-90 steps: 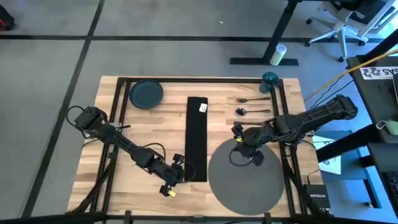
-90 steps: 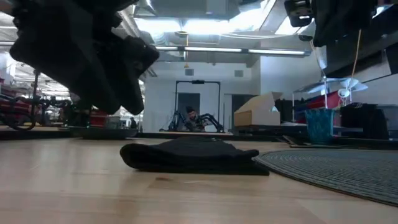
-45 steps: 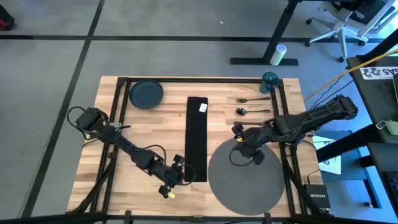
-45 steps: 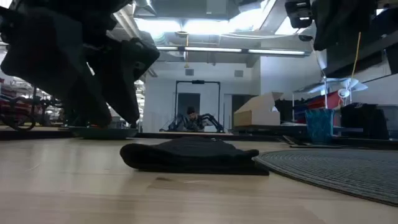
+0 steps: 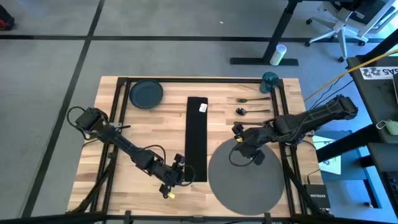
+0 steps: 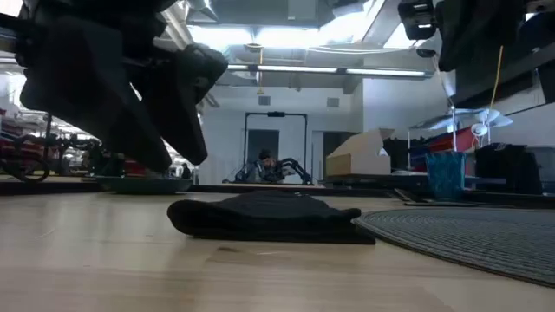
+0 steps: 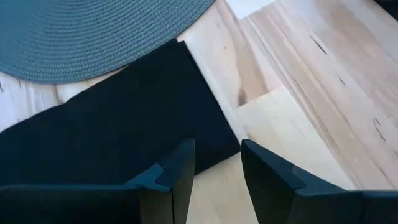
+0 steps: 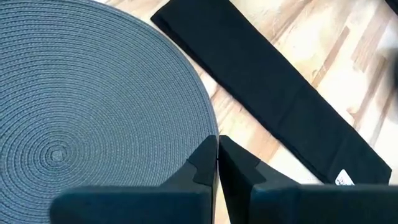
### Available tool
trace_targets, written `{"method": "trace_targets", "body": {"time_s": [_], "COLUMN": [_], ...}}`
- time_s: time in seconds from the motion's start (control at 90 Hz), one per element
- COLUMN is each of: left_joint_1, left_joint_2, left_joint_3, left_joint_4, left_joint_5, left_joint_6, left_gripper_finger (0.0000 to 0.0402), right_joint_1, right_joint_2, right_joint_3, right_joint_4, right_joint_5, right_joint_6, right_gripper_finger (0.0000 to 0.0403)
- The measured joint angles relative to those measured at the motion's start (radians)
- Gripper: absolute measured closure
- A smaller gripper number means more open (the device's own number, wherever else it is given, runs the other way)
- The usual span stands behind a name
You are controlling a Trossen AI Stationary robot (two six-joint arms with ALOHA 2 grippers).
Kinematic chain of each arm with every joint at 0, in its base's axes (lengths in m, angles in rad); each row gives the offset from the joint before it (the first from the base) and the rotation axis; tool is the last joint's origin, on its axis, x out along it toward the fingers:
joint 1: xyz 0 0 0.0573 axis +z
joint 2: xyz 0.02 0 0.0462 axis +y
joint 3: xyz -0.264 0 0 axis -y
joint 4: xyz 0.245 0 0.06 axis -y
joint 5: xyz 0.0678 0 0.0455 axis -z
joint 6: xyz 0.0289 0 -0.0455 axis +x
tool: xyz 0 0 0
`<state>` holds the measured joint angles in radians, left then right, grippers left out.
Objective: Set table place
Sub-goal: Fold the black table napkin
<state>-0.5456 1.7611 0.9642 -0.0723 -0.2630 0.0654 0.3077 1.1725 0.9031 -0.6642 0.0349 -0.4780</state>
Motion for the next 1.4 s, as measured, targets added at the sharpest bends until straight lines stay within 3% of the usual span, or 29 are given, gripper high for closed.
{"method": "trace_targets", "body": {"time_s": [0.444, 0.7, 1.4], "left_joint_1": [-0.014, -0.017, -0.031], "left_joint_2": [0.080, 0.081, 0.130], "left_joint_3": [0.000, 0.000, 0.003], "left_joint_4": [0.010, 0.065, 0.071], "left_joint_5": [-0.003, -0.065, -0.066], "left_joint_6": [0.052, 0.077, 0.103], "left_gripper_finger": [0.0284, 0.0284, 0.0285], "right_joint_1": [0.000, 0.000, 0.000], "right_joint_2": [0.000, 0.000, 0.000], "right_joint_3": [0.000, 0.000, 0.000], "right_joint_4": [-0.024, -0.035, -0.044], "right_joint_5": [0.018, 0.026, 0.029], "right_joint_6": [0.001, 0.001, 0.001], "right_gripper_finger": [0.0402, 0.0402, 0.0402]}}
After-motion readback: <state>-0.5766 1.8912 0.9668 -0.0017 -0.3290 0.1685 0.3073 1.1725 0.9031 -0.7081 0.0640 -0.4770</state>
